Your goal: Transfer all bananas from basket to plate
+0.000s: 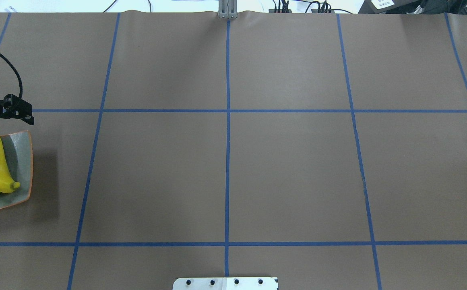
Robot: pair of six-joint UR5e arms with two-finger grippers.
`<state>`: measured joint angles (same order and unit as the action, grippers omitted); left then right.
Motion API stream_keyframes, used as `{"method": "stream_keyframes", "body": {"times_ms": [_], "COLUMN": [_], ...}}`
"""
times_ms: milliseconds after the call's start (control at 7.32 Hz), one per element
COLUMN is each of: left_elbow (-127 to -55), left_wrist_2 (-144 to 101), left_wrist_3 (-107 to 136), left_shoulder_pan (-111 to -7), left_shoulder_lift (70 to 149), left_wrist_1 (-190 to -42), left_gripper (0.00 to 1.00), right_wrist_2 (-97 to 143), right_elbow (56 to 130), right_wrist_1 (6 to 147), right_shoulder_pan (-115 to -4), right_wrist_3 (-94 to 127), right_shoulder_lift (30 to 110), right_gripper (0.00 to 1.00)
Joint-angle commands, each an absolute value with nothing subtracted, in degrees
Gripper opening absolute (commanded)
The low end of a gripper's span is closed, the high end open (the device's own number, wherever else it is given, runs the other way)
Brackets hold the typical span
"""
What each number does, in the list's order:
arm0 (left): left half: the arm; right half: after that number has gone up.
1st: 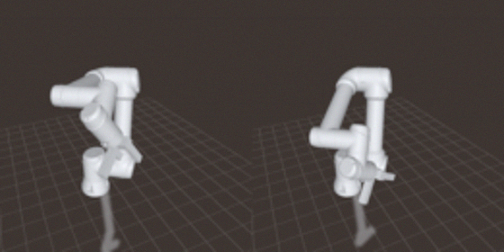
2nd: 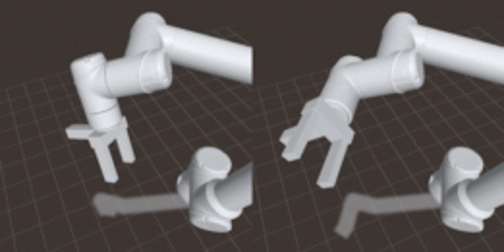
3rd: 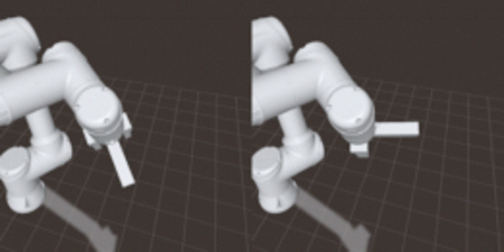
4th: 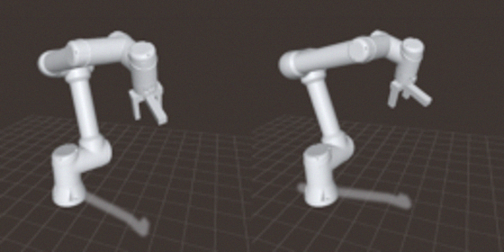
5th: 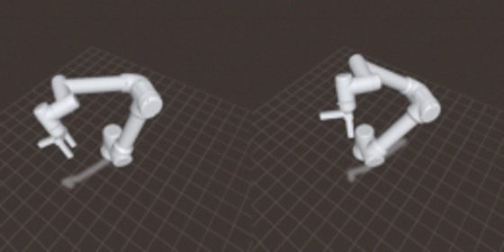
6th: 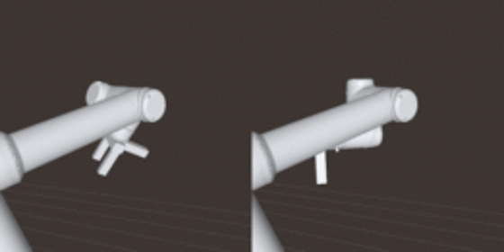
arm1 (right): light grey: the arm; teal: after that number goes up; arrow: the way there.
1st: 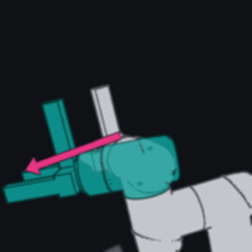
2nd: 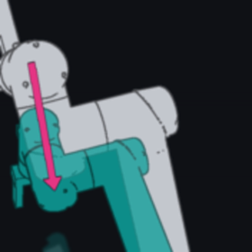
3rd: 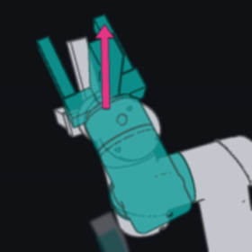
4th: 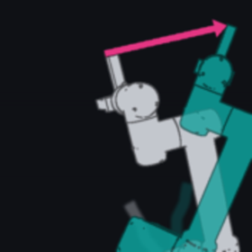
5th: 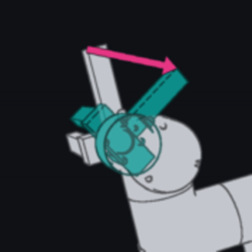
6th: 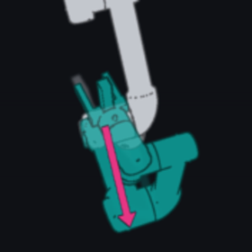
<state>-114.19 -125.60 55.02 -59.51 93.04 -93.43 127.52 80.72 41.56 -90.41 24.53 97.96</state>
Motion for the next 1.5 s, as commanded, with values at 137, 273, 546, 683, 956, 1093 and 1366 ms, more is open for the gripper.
{"method": "stream_keyframes", "body": {"times_ms": [137,273,546,683,956,1093,1366], "left_elbow": [-113.7,-113.7,-113.6,-113.6,-113.5,-113.4,-113.0], "left_wrist_2": [-125.6,-125.7,-125.7,-125.7,-125.7,-125.6,-125.7], "left_wrist_3": [55.1,55.2,55.2,55.2,55.2,55.2,55.5], "left_shoulder_pan": [-59.4,-59.4,-59.4,-59.4,-59.4,-59.4,-59.3], "left_shoulder_lift": [93.3,93.5,93.5,93.5,93.5,93.5,93.5], "left_wrist_1": [-93.4,-93.4,-93.4,-93.4,-93.4,-93.4,-93.4], "left_gripper": [1.0,1.0,1.0,1.0,1.0,1.0,1.0], "right_wrist_2": [127.3,127.3,127.2,127.2,127.1,127.3,126.2], "right_elbow": [77.1,77.5,79.0,79.0,78.9,79.3,79.8], "right_wrist_1": [46.6,46.4,46.5,47.2,53.7,63.0,73.6], "right_shoulder_pan": [-94.1,-94.1,-93.7,-90.8,-86.9,-89.0,-92.6], "right_wrist_3": [22.2,22.1,21.9,20.4,14.9,7.2,-4.9], "right_shoulder_lift": [98.3,100.6,103.1,103.4,102.8,99.3,94.9], "right_gripper": [1.0,1.0,0.99,0.99,0.98,0.98,0.98]}}
